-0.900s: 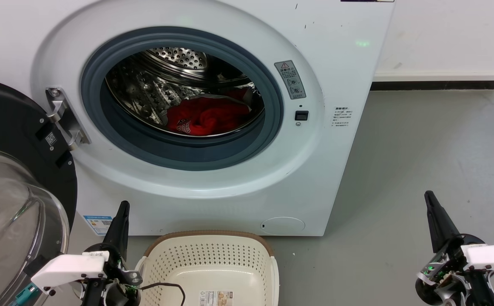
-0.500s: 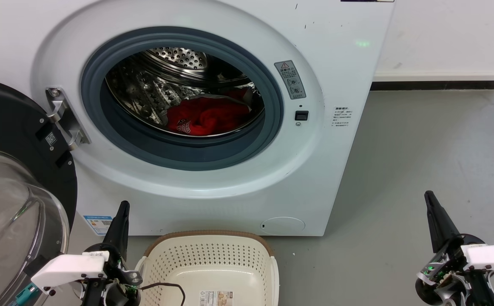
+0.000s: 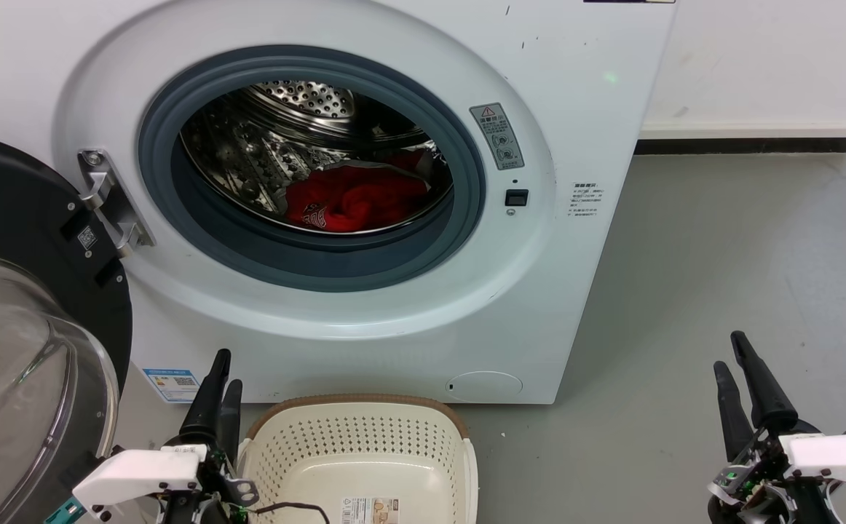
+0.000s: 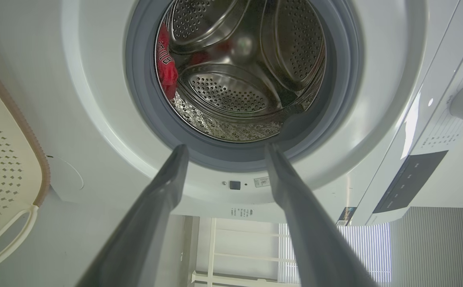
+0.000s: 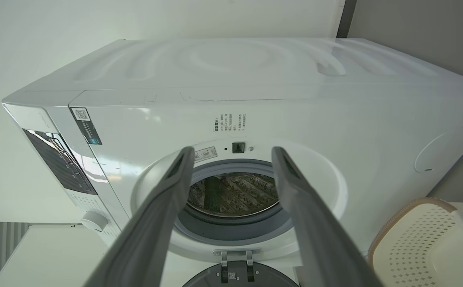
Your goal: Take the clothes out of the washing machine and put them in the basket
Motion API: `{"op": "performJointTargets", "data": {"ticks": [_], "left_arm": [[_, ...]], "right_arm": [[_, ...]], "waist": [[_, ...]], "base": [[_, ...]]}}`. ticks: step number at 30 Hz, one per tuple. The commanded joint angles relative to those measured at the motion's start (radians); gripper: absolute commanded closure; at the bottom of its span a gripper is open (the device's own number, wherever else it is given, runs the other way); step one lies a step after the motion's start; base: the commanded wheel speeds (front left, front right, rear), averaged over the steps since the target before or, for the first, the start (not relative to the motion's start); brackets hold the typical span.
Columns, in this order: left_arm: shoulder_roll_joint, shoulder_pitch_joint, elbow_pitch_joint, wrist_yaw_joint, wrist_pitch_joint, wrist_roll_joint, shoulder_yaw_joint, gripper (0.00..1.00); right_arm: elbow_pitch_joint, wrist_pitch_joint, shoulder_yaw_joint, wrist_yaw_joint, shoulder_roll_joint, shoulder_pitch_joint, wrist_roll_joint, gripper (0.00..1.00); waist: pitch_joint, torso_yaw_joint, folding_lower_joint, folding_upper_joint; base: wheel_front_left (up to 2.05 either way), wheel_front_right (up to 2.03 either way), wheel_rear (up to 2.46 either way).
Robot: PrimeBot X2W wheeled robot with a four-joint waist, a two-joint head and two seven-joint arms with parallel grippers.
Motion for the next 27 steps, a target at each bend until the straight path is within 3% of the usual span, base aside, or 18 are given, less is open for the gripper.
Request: {"op": "performJointTargets", "data": {"ticks": [1, 8, 27], "left_arm": [[0.002, -0.032, -0.024, 0.000, -0.013, 0.015, -0.009, 0.00], [0.002, -0.040, -0.049, 0.000, -0.046, 0.101, -0.020, 0.00], [0.002, -0.057, -0.101, 0.003, -0.124, 0.558, -0.070, 0.00]], "right_arm": [[-0.027, -0.013, 0.006, 0.000, -0.001, -0.011, -0.015, 0.00], [-0.058, -0.046, 0.010, 0.000, 0.000, -0.003, -0.112, 0.00], [-0.154, -0.124, 0.034, 0.000, 0.000, 0.028, -0.641, 0.00]], "waist": [[0.000, 0.000, 0.0000, 0.0000], [-0.001, -0.002, 0.0000, 0.0000], [-0.001, -0.002, 0.0000, 0.0000]], "base": [[0.00, 0.00, 0.00], [0.00, 0.00, 0.00], [0.00, 0.00, 0.00]]}}
